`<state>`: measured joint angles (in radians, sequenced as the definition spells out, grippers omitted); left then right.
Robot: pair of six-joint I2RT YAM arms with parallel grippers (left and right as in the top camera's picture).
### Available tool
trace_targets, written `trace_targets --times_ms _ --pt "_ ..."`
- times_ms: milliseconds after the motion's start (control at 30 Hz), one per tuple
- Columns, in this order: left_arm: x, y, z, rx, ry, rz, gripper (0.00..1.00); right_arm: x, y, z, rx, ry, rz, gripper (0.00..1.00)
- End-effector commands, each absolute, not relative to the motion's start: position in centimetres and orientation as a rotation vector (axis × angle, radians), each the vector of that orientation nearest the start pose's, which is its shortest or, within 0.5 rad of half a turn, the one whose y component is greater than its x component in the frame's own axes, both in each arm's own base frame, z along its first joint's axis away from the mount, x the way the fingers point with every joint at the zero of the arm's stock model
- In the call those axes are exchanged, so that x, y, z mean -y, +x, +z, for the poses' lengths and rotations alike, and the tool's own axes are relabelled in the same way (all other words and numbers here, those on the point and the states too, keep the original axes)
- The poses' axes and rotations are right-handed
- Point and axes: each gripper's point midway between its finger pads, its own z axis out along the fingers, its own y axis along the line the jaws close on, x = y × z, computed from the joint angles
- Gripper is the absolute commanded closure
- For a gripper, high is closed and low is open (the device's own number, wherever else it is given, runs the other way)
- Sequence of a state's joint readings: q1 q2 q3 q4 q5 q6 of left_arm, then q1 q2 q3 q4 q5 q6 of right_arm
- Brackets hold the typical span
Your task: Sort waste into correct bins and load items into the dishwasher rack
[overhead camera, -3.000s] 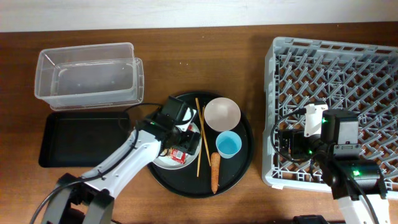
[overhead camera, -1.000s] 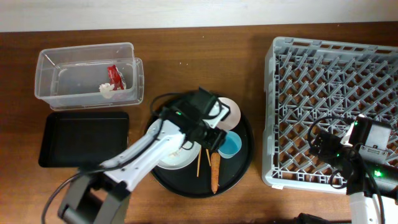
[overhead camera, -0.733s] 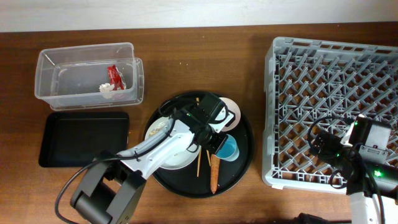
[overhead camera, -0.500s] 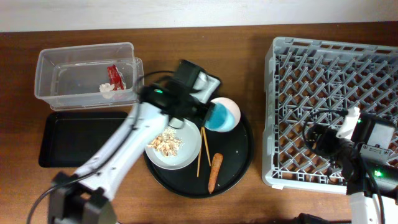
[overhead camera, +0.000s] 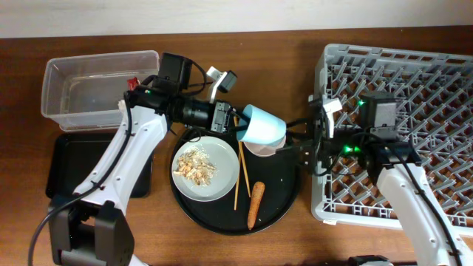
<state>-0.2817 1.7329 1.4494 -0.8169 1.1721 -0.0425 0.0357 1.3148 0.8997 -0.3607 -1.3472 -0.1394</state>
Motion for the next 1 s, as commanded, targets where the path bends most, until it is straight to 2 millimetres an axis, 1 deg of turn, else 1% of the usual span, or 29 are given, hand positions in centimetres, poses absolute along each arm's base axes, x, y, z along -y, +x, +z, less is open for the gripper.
trace_targets --times_ms 0,33,67,100,133,267,300,333,367,400,433,567,600,633,667,700,733,767,800,833,867,900,933,967 --pt "26.7 31.4 24.7 -2.289 0.693 -1.726 1.00 -19.3 26.4 25.5 -1.761 -0.882 1.503 0.00" --pt "26.7 31.5 24.7 -2.296 0.678 -1.731 1.00 -19.8 26.3 25.6 -1.746 -0.906 1.503 0.00" --pt "26.7 31.4 24.8 -2.294 0.675 -1.746 1.00 -20.3 26.1 25.9 -1.708 -0.949 1.491 0.04" --pt "26.8 31.1 25.3 -2.271 0.684 -1.788 1.00 -20.5 26.2 26.2 -1.679 -0.973 1.474 0.07" --pt "26.8 31.0 25.4 -2.268 0.686 -1.795 1.00 -20.6 26.4 26.5 -1.655 -0.986 1.456 0.11" --pt "26.8 31.0 25.4 -2.267 0.686 -1.795 1.00 -20.6 27.0 27.4 -1.572 -1.034 1.392 0.12" --pt "26.8 31.0 25.4 -2.268 0.686 -1.795 1.00 -20.6 27.3 27.6 -1.574 -1.025 1.385 0.12" --pt "26.8 31.0 25.4 -2.267 0.686 -1.794 1.00 -20.6 27.8 27.3 -1.594 -1.009 1.353 0.14" --pt "26.8 31.0 25.4 -2.267 0.686 -1.795 1.00 -20.6 27.8 27.3 -1.594 -1.010 1.354 0.22" --pt "26.8 31.0 25.4 -2.268 0.686 -1.795 1.00 -20.6 27.8 27.3 -1.595 -1.009 1.352 0.33" --pt "26.8 31.0 25.4 -2.268 0.685 -1.795 1.00 -20.6 27.8 27.3 -1.596 -1.008 1.350 0.40" --pt "26.8 31.1 25.3 -2.271 0.684 -1.789 1.00 -20.5 28.1 27.3 -1.597 -1.003 1.337 0.48" --pt "26.7 31.3 24.9 -2.288 0.678 -1.755 0.93 -20.5 28.1 27.3 -1.596 -1.003 1.334 0.50" --pt "26.4 31.9 24.2 -2.324 0.657 -1.686 0.68 -20.3 29.1 26.8 -1.669 -0.933 1.301 0.50" --pt "25.1 33.2 22.7 -2.402 0.593 -1.547 0.59 -19.9 30.3 26.0 -1.739 -0.866 1.244 0.50" --pt "23.2 34.4 20.9 -2.498 0.508 -1.375 0.54 -19.6 30.9 25.3 -1.785 -0.828 1.201 0.50" --pt "20.5 35.5 19.4 -2.587 0.414 -1.173 0.51 -19.0 31.8 24.3 -1.857 -0.766 1.138 0.50" --pt "17.0 36.5 18.5 -2.645 0.311 -0.967 0.50 -18.1 32.9 22.7 -1.959 -0.675 1.048 0.50" --pt "14.3 37.1 18.5 -2.663 0.233 -0.835 0.48 -17.2 33.5 21.5 -2.030 -0.618 0.971 0.51" --pt "11.3 37.4 18.4 -2.683 0.148 -0.698 0.48 -15.5 34.2 20.1 -2.129 -0.529 0.849 0.51" --pt "8.6 37.3 18.0 -2.717 0.074 -0.562 0.48 -14.0 34.5 19.5 -2.206 -0.462 0.761 0.51" --pt "7.0 37.1 17.7 -2.742 0.033 -0.476 0.48 -11.8 34.5 19.1 -2.297 -0.377 0.653 0.50" --pt "5.0 36.7 17.1 -2.778 -0.023 -0.368 0.48 -8.8 34.2 19.2 -2.406 -0.268 0.522 0.50" --pt "3.6 36.5 16.7 -2.802 -0.051 -0.276 0.48 -6.1 33.5 19.9 -2.481 -0.171 0.434 0.51"
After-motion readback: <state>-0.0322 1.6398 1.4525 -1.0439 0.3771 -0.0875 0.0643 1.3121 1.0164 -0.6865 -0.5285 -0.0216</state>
